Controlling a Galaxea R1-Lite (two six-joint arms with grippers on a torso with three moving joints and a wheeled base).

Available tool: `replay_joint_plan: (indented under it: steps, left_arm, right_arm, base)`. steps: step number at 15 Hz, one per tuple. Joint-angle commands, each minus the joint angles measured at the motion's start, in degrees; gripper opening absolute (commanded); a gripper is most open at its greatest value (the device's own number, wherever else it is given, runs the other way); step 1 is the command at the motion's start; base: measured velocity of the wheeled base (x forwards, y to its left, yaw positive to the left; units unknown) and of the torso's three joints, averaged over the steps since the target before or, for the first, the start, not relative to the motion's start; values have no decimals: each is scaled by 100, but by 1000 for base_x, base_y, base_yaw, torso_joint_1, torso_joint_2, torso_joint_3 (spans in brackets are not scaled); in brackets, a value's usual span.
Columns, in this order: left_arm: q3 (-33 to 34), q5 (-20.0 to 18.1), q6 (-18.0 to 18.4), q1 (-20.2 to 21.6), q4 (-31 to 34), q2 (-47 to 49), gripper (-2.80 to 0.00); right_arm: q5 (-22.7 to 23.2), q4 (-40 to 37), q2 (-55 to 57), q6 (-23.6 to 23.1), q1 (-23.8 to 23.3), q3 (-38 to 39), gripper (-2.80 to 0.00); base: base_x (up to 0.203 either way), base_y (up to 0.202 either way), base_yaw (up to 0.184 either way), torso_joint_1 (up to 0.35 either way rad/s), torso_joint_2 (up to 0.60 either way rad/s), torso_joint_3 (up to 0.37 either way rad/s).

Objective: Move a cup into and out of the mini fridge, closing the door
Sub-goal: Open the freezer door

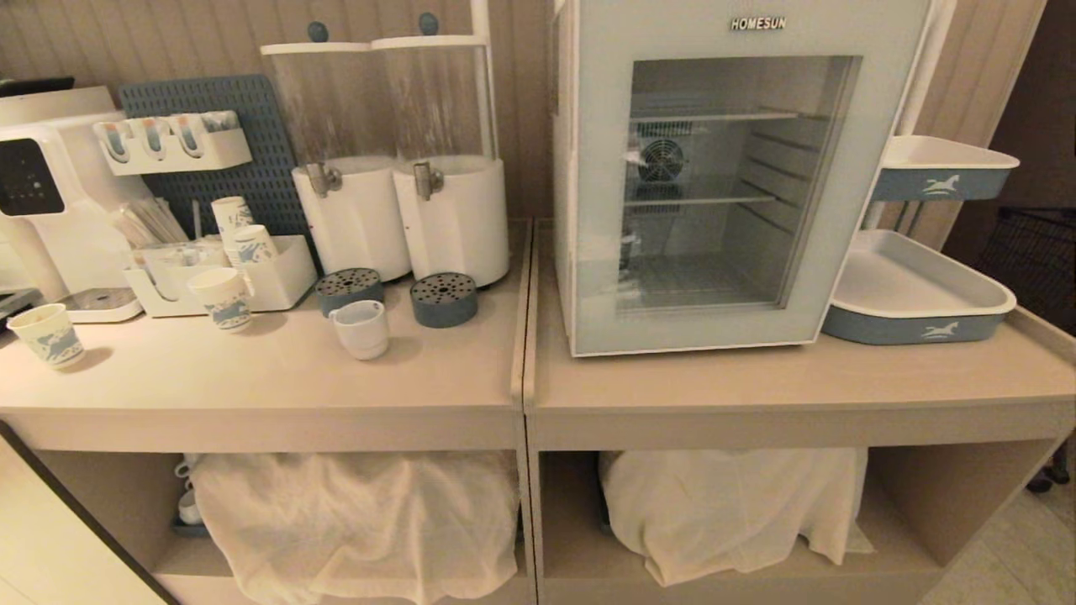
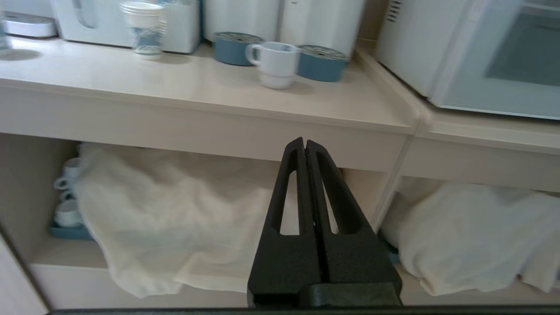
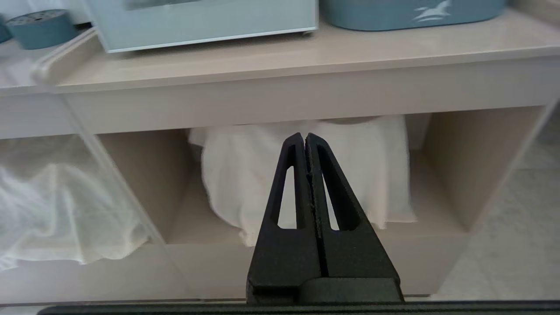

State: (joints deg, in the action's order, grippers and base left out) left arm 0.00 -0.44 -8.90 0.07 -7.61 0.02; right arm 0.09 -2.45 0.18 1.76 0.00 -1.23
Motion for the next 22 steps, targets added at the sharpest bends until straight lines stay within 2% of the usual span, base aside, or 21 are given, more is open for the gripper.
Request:
replay_joint_plan:
  steps: [1,13,22]
  left_arm:
    - [229,0,-7,1,-13,-29,-280]
    - [229,0,-7,1,-13,-29,-280]
    - [229,0,-7,1,-4,-29,-280]
  right_arm:
    - [0,-1,8,0,0,0,-280]
    - [0,-1,8,0,0,0,-280]
    - [0,-1,8,0,0,0,-280]
  base:
    - [0,-192,0,2,2,5]
    - [0,-180,-1,2,2,3]
    - [0,0,0,0,0,0]
